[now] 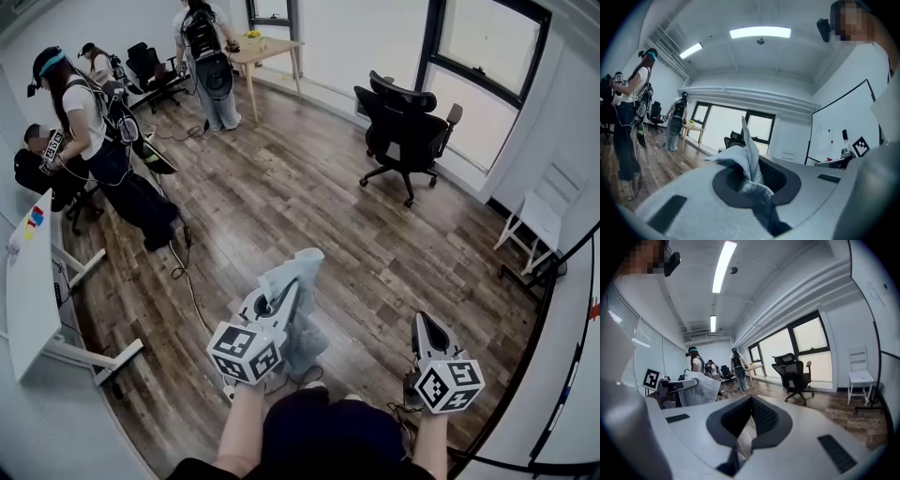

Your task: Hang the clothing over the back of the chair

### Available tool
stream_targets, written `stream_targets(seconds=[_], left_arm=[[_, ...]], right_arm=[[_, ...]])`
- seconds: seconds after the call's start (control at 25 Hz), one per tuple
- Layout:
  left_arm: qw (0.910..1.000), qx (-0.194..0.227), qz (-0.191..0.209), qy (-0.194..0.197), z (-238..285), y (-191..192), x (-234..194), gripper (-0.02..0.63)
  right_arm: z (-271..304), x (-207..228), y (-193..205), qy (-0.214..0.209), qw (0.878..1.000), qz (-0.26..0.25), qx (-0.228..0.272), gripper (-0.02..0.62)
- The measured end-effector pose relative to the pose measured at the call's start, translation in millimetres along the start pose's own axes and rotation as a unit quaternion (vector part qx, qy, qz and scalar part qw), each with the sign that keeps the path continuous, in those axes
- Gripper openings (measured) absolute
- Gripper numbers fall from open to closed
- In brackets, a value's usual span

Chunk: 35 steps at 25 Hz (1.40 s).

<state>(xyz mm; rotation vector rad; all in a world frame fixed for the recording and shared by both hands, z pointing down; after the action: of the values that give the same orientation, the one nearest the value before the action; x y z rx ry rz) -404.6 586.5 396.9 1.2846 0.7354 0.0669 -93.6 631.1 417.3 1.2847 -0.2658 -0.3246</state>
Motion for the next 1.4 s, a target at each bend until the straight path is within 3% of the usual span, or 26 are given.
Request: stream_targets(seconds=[0.56, 0.96, 1.4], left_arm=[[0.9996, -0.020, -0.008, 0.018, -10, 3, -40, 0.017], [0.9994, -0.025, -0.015, 0.020, 21, -1, -51, 0.017], [0.9992, -0.028, -0.007, 0.027, 99, -21, -54, 0.017]], right_arm=[[18, -43, 21, 0.011, 0.999, 0.031, -0.014, 0.002], [52, -31, 17, -0.004, 0.999, 0.039, -0.027, 0.002], [102, 23, -3, -0.007, 0.999, 0.035, -0.027, 0.002]])
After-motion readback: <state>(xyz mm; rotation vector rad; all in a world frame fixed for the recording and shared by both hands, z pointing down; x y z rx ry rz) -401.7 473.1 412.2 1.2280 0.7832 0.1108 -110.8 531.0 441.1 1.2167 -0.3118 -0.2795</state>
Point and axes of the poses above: the fingertips, and each gripper's own axes: z forward along the fingers, x to its right, y out of its underside, the point moved 7 cm from there along -z, backward along the fingers, and after that the axes turned 14 degrees about -z, right-handed, at the moved point
